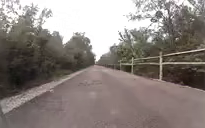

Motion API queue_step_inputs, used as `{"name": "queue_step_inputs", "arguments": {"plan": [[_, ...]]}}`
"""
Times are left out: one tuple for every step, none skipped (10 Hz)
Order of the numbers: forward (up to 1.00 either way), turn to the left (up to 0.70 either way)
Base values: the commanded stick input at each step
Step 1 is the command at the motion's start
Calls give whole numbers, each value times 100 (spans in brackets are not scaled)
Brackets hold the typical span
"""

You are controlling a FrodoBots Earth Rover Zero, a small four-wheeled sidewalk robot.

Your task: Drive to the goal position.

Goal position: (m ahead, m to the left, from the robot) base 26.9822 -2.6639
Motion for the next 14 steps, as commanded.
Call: {"name": "queue_step_inputs", "arguments": {"plan": [[70, 0], [70, 0], [70, 0], [70, 0], [70, 0], [70, 0], [70, 0], [70, 0], [70, 0], [70, 1], [70, 16], [70, 35], [70, 29], [70, 7]]}}
